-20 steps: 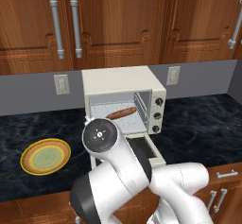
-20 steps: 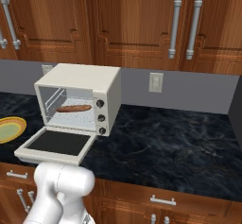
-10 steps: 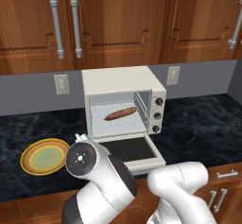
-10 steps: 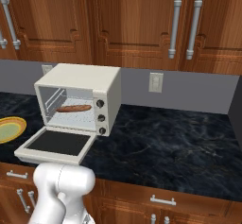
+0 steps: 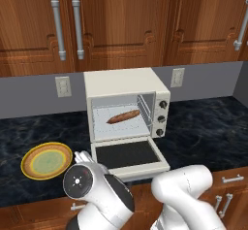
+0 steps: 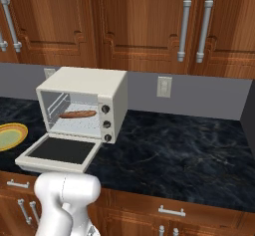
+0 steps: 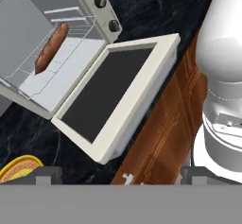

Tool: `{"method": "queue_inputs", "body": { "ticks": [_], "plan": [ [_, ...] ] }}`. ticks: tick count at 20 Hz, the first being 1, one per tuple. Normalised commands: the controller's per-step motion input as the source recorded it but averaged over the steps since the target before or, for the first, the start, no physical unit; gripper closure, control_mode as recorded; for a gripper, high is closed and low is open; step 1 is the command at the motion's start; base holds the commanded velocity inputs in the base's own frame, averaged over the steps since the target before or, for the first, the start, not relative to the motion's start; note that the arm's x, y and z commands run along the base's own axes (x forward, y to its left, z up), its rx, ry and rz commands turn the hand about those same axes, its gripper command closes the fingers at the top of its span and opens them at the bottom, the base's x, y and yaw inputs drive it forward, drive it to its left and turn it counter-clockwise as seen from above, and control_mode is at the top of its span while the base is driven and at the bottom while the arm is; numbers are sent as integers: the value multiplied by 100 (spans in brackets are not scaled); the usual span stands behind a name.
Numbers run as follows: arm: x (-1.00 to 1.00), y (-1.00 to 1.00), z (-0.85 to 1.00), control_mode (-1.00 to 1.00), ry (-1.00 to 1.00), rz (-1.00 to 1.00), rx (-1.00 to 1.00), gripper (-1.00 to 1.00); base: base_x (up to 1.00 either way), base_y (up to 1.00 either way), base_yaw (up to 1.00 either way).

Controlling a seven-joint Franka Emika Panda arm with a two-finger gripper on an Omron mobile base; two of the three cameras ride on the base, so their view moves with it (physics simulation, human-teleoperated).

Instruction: Pull the toaster oven rack outwards. Pick up the baguette from the plate and place it on the toaster oven rack. Close the toaster oven door fully and set the temperature to the lowest setting.

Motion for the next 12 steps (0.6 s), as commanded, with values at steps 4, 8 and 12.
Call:
{"method": "queue_inputs", "body": {
  "ticks": [4,8,12],
  "plan": [
    [11,13,-31,-100,2,0,-2,-100,0,0,0],
    [10,9,-31,-100,9,0,-5,-100,0,0,0],
    [9,9,-24,-100,12,-1,-7,-100,0,0,0]
  ]
}}
